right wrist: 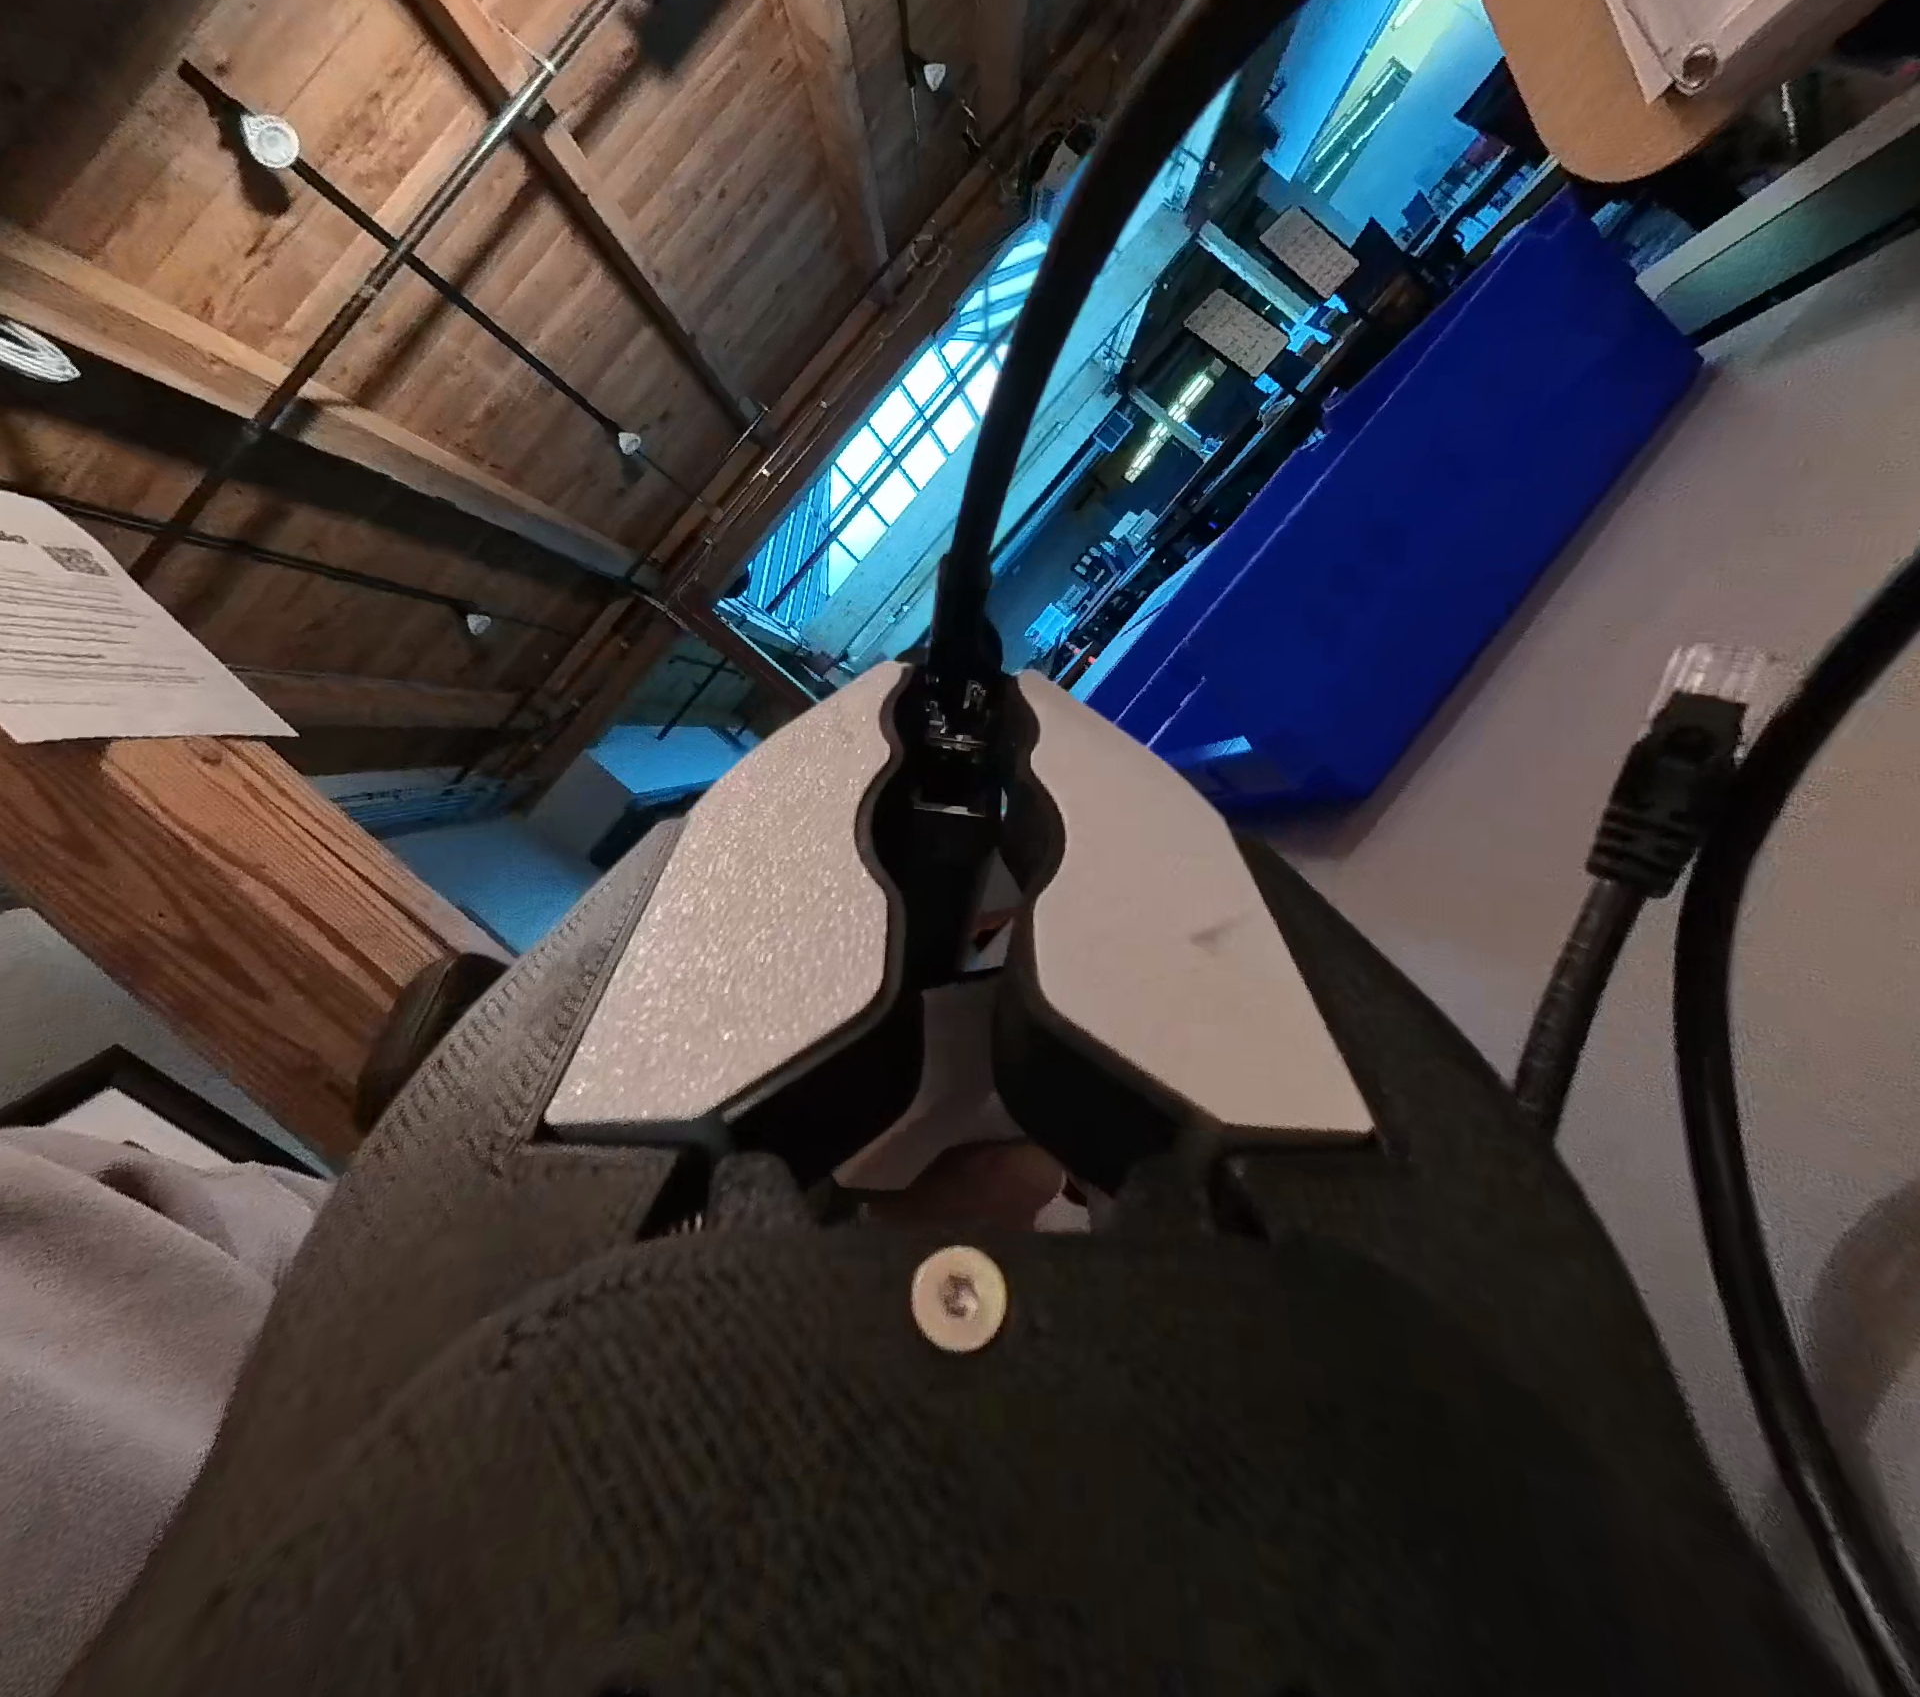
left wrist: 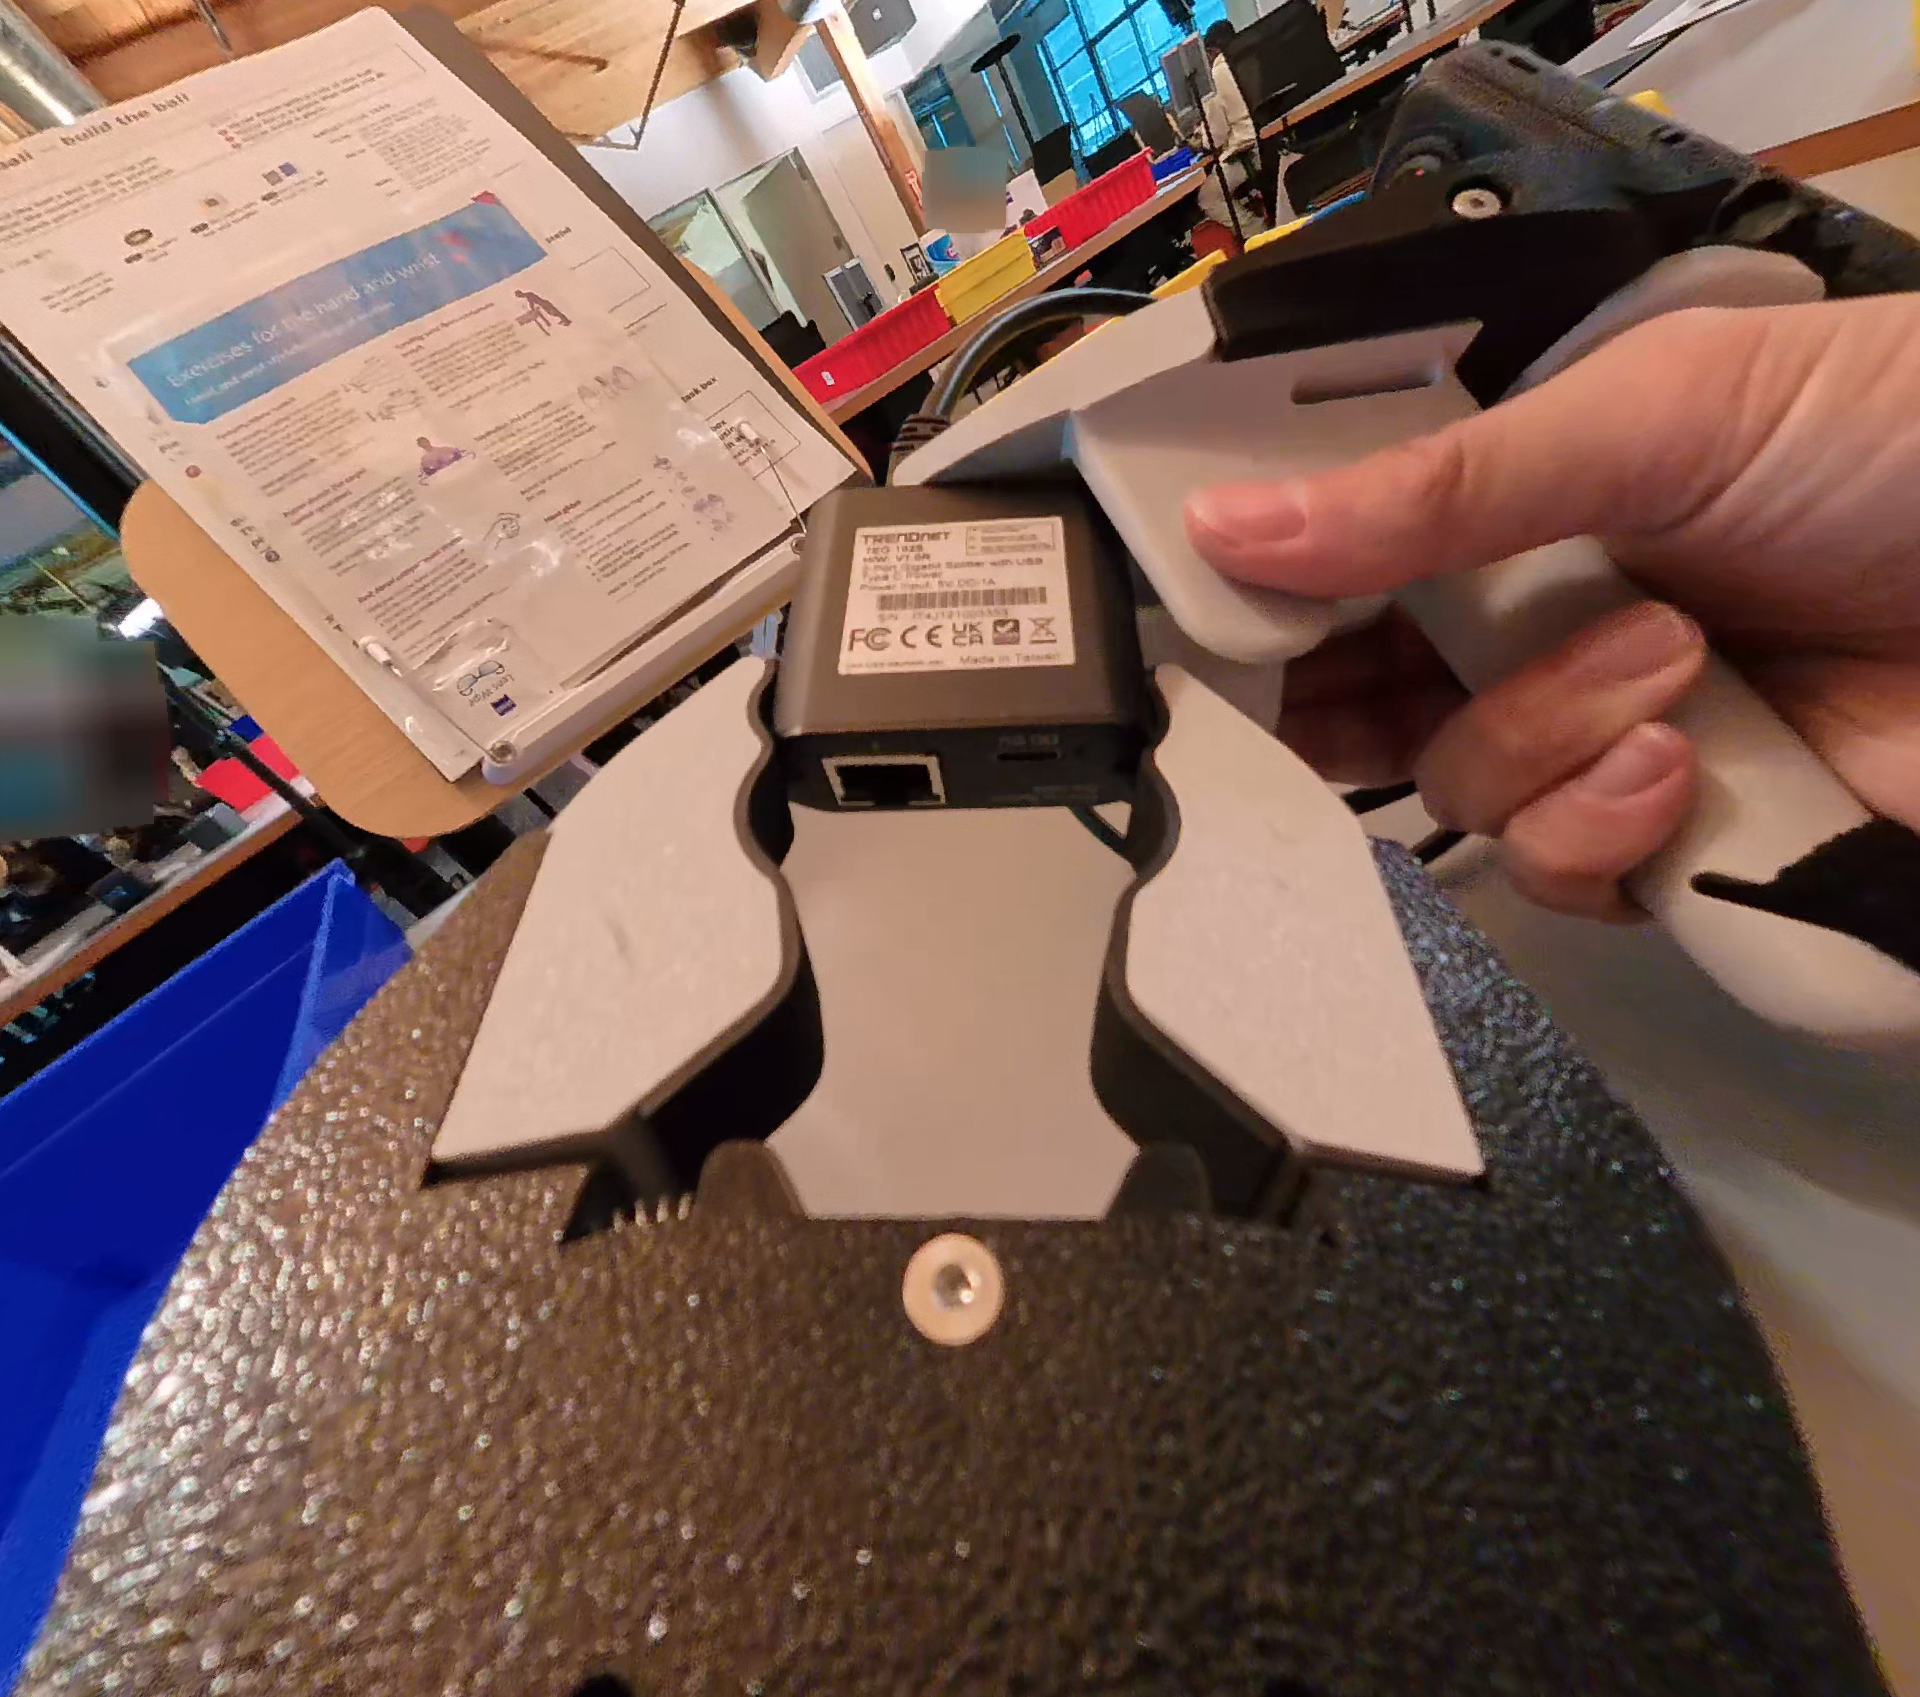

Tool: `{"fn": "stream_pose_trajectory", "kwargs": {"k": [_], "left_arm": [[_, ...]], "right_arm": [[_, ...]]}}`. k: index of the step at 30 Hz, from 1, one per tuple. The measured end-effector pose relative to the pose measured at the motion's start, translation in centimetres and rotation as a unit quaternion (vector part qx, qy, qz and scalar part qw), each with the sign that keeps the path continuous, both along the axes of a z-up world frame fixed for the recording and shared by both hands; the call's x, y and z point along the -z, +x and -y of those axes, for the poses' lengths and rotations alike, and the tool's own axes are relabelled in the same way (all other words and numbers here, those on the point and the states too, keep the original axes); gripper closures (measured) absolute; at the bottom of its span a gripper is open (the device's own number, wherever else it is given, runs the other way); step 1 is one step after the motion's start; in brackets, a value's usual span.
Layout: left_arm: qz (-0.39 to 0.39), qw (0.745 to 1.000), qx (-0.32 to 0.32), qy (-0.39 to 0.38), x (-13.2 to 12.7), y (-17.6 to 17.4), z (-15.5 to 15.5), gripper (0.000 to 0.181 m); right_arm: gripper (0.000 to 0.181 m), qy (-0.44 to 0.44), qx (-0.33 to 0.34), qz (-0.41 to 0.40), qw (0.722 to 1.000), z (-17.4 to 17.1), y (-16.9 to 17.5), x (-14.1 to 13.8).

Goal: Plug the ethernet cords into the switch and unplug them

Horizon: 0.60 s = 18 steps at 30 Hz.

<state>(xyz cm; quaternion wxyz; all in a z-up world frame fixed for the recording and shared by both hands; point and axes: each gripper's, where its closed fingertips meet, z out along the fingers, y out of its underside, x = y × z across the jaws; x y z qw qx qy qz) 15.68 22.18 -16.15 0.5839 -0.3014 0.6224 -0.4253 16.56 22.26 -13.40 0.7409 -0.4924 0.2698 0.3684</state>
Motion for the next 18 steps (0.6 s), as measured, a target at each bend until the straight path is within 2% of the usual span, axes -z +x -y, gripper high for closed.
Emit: {"fn": "stream_pose_trajectory", "kwargs": {"k": [5, 10, 14, 18], "left_arm": [[-0.009, 0.999, -0.005, -0.039, 0.5, 0.2, 0.1, 0.119], [-0.009, 1.000, -0.028, -0.001, 0.7, 0.2, 0.1, 0.119], [-0.032, 0.998, -0.017, -0.044, 1.4, 0.5, 0.1, 0.119], [-0.047, 0.998, -0.035, -0.029, 1.9, 0.7, 0.0, 0.119]], "right_arm": [[0.167, -0.016, 0.010, 0.057, 0.998, 0.0, 0.0, 0.0], [0.168, -0.021, 0.003, 0.083, 0.996, 0.2, 0.1, 0.3], [0.168, -0.038, 0.006, 0.098, 0.994, 0.1, 0.3, 0.6], [0.168, -0.048, 0.007, 0.113, 0.992, 0.1, 0.5, 0.9]]}}
